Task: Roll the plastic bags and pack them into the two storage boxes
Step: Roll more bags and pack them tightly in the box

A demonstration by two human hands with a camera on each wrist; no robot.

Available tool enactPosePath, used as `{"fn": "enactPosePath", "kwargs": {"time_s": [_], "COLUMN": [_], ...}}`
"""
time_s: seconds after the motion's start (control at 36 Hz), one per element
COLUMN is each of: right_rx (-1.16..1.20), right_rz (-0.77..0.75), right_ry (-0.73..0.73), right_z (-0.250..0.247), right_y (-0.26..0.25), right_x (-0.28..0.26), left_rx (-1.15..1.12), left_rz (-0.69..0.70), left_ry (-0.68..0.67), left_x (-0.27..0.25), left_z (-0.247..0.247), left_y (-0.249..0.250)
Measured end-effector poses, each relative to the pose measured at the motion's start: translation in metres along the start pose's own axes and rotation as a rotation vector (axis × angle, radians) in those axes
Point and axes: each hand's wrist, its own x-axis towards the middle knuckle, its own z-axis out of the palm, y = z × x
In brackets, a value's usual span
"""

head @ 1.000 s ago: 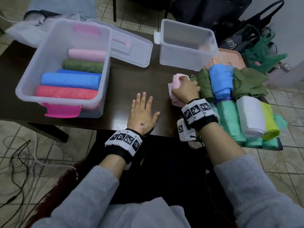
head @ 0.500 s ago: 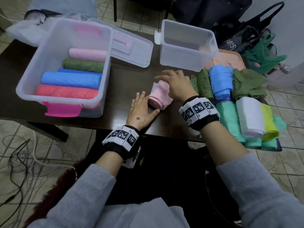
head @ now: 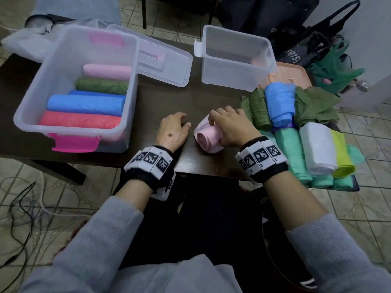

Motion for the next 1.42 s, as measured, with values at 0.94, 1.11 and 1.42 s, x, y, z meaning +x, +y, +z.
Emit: {"fn": "enactPosePath", "kwargs": {"time_s": [0.94,1.11,1.42], "right_rx": [0.221,0.253,0.260], "right_rz": [-0.077,-0.074,-0.105], "right_ry": [-0.136,-0.148,-0.161], "right_z": [0.013,0.015,0.014], "right_y": [-0.025,-0.031,-0.037], "right_x": [-0.013,-0.014,-0.015], "left_rx": [0.174,0.053,-0.259], "left_rz": [-0.225,-0.291,-0.223], "left_ry": [-0.151,-0.394,-0.290], "left_x": [0.027,0.024,0.024], "left_z": [-0.025,-0.018,-0.025], "left_y": [0.037,0.035,0.040]}}
